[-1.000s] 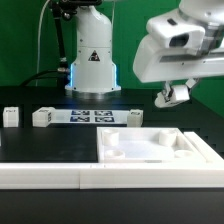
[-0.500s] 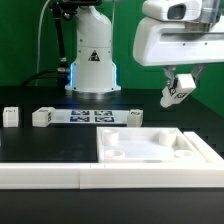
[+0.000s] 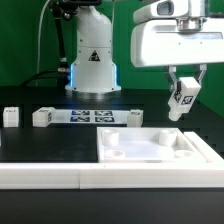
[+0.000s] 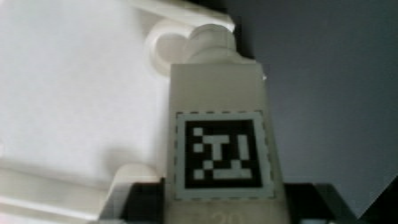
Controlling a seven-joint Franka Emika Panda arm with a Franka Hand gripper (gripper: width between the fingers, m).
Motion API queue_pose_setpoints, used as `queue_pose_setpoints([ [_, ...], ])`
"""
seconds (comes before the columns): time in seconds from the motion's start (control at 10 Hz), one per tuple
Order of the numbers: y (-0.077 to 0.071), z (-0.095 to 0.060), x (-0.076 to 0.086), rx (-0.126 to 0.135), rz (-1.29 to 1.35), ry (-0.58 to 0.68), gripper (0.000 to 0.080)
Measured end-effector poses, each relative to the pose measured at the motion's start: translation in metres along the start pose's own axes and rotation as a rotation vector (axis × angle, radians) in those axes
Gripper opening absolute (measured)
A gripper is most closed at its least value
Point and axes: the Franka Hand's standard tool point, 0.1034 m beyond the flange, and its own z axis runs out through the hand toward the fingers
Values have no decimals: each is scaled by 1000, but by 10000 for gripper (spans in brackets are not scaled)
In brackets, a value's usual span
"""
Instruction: Assemble one leg
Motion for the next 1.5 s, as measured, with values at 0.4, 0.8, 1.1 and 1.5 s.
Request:
queue_pose_setpoints([
  [0.4, 4, 1, 17, -1, 19, 137, 291],
  [0.8, 15, 0, 24, -4, 52, 141, 291],
  [1.1, 46, 17, 48, -18, 27, 163, 291],
  [1.5, 48, 17, 52, -20, 28, 176, 291],
])
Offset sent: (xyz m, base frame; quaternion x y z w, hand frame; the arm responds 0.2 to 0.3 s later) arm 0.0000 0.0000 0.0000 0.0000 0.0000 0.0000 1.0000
